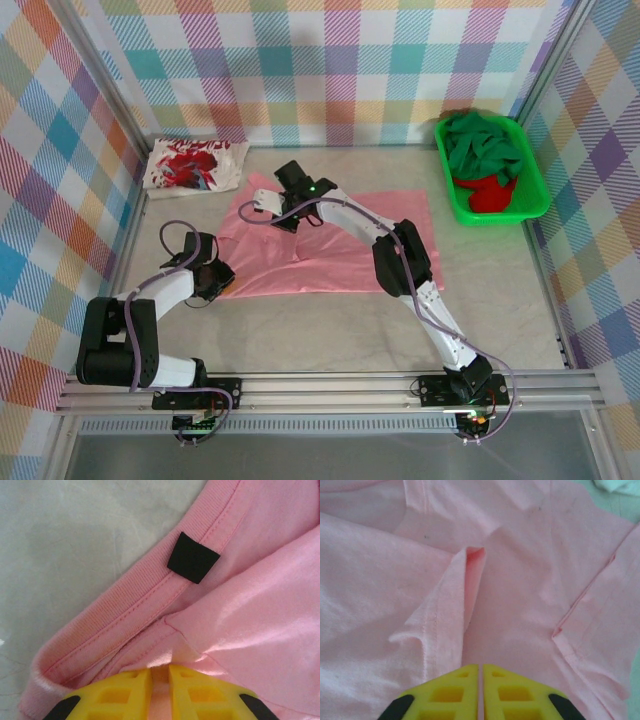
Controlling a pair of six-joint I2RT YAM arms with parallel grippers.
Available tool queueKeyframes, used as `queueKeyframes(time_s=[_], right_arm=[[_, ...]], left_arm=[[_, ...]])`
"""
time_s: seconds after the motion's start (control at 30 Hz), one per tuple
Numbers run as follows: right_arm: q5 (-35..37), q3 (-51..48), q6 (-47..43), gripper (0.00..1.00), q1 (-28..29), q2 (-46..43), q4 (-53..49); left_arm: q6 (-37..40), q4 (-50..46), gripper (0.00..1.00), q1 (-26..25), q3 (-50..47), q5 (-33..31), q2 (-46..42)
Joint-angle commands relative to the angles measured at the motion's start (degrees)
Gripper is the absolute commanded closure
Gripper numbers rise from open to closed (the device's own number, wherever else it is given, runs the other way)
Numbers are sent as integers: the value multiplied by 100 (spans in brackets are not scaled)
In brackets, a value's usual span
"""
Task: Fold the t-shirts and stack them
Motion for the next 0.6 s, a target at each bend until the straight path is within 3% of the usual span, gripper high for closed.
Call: queueKeyframes(time_s=[0.0, 0.07, 0.3, 0.57], right_arm=[[52, -19, 152, 92, -108, 44, -125], [124, -37, 291, 83, -147, -15, -121], [125, -490, 1377, 76, -271, -888, -125], [-768, -3670, 4297, 81, -1137, -3003, 802]], left_arm=[[13, -523, 81, 78, -203, -288, -62], [4, -524, 81, 76, -207, -319, -136], [-13, -675, 78, 74, -77, -369, -470], [494, -1215, 69, 20, 1043, -430, -1000]])
